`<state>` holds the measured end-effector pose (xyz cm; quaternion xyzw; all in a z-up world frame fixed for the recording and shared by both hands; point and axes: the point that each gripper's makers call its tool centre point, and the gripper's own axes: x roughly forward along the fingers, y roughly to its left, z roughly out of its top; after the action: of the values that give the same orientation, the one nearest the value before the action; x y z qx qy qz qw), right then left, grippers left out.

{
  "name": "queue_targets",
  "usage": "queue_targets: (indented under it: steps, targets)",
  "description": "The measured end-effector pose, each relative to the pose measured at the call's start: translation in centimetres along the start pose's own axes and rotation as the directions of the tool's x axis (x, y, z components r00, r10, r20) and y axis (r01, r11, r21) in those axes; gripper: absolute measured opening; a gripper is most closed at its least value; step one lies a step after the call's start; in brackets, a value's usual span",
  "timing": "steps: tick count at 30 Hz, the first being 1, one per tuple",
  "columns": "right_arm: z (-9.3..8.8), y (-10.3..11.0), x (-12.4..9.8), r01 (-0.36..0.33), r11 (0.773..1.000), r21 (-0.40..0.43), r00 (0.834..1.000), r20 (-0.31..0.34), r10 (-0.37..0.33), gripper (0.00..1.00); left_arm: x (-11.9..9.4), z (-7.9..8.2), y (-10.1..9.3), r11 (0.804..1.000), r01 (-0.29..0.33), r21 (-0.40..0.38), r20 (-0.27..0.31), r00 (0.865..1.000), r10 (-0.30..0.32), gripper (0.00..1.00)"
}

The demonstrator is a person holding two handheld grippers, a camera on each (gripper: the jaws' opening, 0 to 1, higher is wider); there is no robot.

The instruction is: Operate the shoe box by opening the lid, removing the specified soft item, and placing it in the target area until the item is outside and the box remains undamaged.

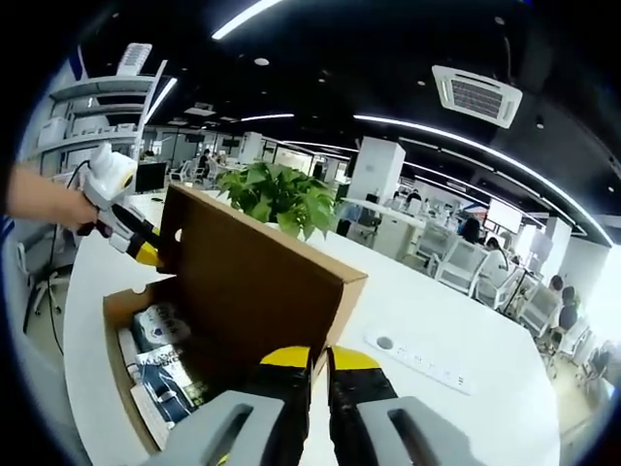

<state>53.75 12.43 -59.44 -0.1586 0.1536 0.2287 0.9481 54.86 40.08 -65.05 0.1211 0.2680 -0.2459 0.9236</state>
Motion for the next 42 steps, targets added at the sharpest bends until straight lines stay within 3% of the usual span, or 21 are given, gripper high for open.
queue_targets:
  steps: [22,32,37,42]
  targets:
    - [0.1,-1.0,1.4,0.007,1.000,0.013,1.000,-0.004,-0.007,0.00,1.2,-1.6,1.0,0.998,-0.027,-0.062,-0.026,0.999,0.025,0.18]
    - [0.1,-1.2,1.8,0.005,1.000,0.020,1.000,-0.002,-0.005,0.00,1.5,-2.0,1.5,0.996,-0.043,-0.082,-0.038,0.998,0.040,0.12]
    - [0.0,-1.2,1.8,0.001,0.999,0.033,1.000,0.003,-0.001,0.00,1.7,-2.0,1.6,0.995,-0.044,-0.090,-0.038,0.998,0.041,0.02]
    - [-0.2,-1.2,1.9,0.003,0.999,0.045,1.000,0.005,-0.003,0.00,1.7,-1.9,1.5,0.996,-0.048,-0.081,-0.047,0.998,0.044,0.02]
